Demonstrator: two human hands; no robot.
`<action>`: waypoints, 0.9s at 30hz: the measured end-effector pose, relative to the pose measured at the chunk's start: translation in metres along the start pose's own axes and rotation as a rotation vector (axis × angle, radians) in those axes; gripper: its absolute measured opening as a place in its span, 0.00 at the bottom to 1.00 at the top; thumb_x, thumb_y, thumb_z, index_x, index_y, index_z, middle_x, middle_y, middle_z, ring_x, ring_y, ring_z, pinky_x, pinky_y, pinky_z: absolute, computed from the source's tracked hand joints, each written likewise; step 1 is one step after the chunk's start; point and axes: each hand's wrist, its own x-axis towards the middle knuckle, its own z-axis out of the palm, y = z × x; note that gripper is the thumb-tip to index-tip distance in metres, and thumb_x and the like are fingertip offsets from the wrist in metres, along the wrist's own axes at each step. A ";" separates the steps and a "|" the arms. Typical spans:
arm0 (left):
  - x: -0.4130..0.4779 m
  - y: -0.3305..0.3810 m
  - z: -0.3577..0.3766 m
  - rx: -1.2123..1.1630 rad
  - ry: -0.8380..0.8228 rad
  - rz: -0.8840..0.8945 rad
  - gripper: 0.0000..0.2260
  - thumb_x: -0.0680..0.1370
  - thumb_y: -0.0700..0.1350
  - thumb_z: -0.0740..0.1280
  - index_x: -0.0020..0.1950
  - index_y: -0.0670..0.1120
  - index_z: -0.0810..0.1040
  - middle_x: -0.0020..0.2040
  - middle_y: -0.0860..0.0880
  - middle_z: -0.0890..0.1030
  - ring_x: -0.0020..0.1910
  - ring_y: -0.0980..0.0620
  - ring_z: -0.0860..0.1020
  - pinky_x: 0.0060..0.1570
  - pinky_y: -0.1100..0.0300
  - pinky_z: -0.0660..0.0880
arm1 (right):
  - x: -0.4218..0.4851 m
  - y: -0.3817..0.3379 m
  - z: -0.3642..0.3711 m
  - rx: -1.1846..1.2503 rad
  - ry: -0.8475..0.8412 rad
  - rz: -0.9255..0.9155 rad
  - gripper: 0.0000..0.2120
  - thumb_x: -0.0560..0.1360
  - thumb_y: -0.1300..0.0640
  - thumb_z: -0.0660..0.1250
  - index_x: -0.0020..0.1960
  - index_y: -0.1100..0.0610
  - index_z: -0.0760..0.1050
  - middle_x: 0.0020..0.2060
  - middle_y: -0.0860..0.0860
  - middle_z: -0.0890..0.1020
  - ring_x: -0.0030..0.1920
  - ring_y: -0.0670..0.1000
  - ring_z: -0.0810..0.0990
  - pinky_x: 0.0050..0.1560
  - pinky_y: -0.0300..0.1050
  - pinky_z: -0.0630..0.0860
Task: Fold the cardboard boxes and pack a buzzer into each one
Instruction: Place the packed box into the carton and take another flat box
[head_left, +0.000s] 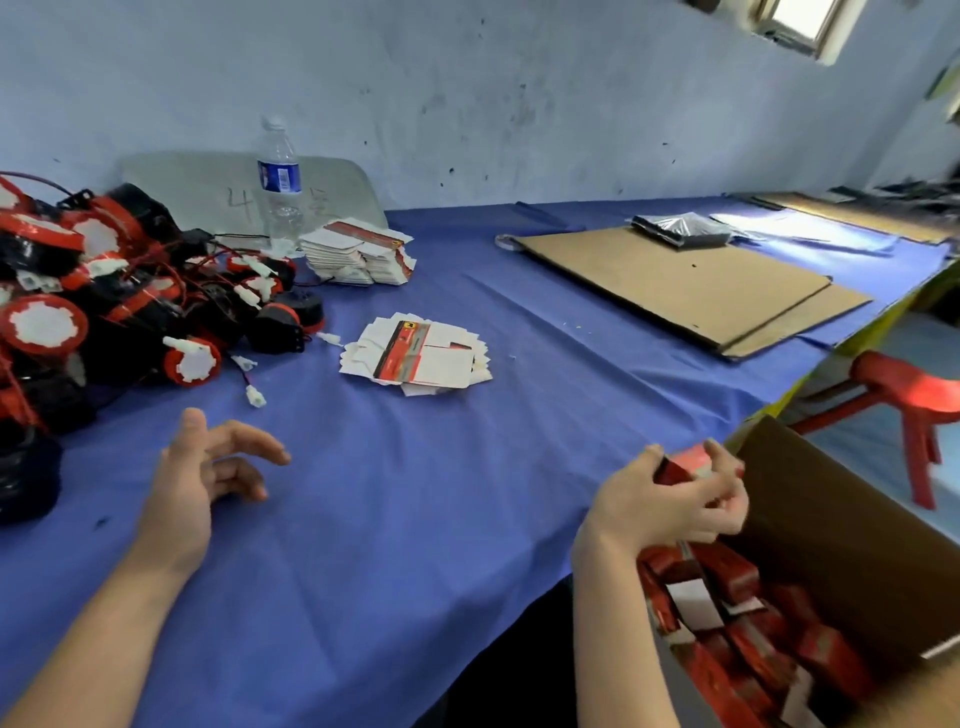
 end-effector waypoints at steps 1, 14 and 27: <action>0.000 0.000 0.000 -0.002 -0.002 -0.001 0.33 0.81 0.60 0.42 0.43 0.37 0.77 0.40 0.48 0.84 0.28 0.52 0.74 0.32 0.67 0.72 | -0.002 0.003 0.002 -0.060 -0.044 0.037 0.21 0.73 0.63 0.67 0.65 0.54 0.72 0.72 0.57 0.59 0.71 0.61 0.59 0.68 0.53 0.58; -0.007 0.013 0.005 0.001 0.079 -0.044 0.33 0.79 0.62 0.47 0.43 0.37 0.78 0.40 0.44 0.84 0.32 0.50 0.76 0.39 0.54 0.70 | -0.097 -0.008 0.131 -0.719 -1.411 -0.625 0.44 0.72 0.47 0.68 0.78 0.40 0.43 0.78 0.51 0.36 0.76 0.54 0.30 0.72 0.61 0.31; -0.002 0.008 0.007 0.017 0.028 -0.048 0.29 0.76 0.60 0.49 0.41 0.39 0.81 0.42 0.41 0.83 0.34 0.49 0.76 0.34 0.63 0.72 | -0.114 0.004 0.157 -0.617 -1.111 -0.558 0.21 0.77 0.41 0.56 0.68 0.43 0.71 0.65 0.49 0.74 0.70 0.54 0.65 0.71 0.66 0.36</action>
